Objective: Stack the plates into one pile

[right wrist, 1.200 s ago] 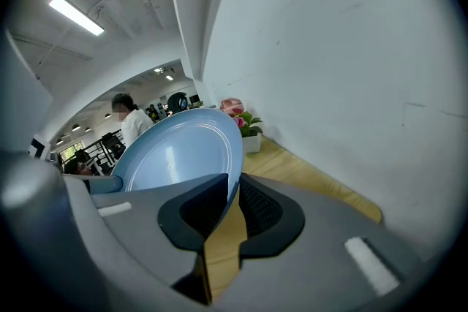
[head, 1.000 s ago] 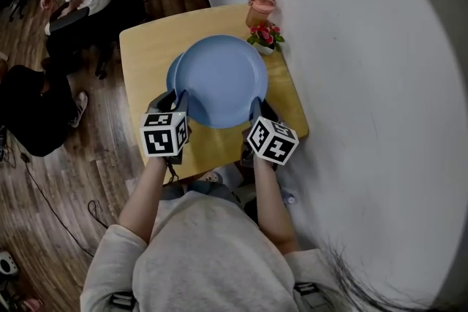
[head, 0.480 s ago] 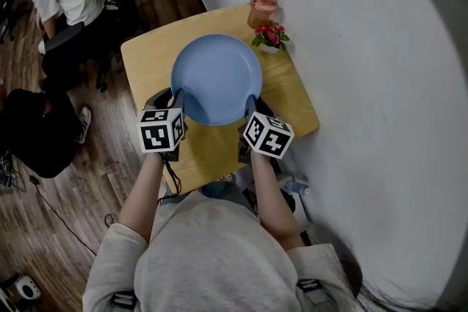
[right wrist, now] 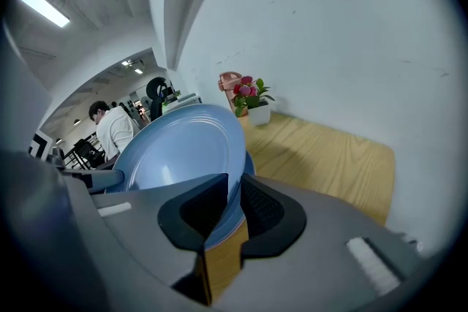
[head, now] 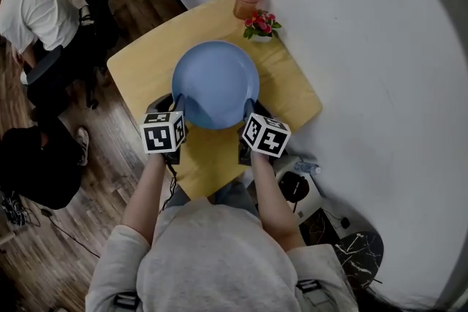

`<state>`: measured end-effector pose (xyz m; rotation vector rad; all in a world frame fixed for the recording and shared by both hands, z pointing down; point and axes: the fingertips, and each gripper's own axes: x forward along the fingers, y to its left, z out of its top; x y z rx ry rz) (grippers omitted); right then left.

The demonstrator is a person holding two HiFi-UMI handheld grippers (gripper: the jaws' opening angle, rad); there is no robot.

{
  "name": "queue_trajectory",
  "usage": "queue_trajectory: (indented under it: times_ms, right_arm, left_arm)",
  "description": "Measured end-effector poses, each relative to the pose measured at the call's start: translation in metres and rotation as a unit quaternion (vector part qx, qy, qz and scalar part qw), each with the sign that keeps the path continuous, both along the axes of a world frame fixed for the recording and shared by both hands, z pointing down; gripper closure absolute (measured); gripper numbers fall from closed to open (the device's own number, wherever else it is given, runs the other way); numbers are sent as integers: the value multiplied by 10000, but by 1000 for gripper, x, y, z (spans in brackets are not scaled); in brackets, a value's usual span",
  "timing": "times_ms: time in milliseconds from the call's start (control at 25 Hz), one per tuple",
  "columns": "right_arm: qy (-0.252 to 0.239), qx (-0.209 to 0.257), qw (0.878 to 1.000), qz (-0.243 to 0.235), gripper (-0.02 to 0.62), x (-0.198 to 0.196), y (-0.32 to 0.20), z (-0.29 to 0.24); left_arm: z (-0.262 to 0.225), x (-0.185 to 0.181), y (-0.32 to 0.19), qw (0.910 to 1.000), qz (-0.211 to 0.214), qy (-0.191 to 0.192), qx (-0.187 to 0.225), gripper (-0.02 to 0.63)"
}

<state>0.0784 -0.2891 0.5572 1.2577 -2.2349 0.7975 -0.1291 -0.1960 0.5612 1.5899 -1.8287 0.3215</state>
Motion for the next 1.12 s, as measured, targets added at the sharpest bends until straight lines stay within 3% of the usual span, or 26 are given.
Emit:
queue_trajectory:
  times_ms: [720,1120]
  right_arm:
    - [539,-192,9954,763,546,-3,11,40]
    - [945,-66,9922,810,547,-4,13,41]
  left_arm:
    - [48,-12,-22,9937,1056,160,-352,454]
    - [53,-12,-25,9900,1376,170,-273,443]
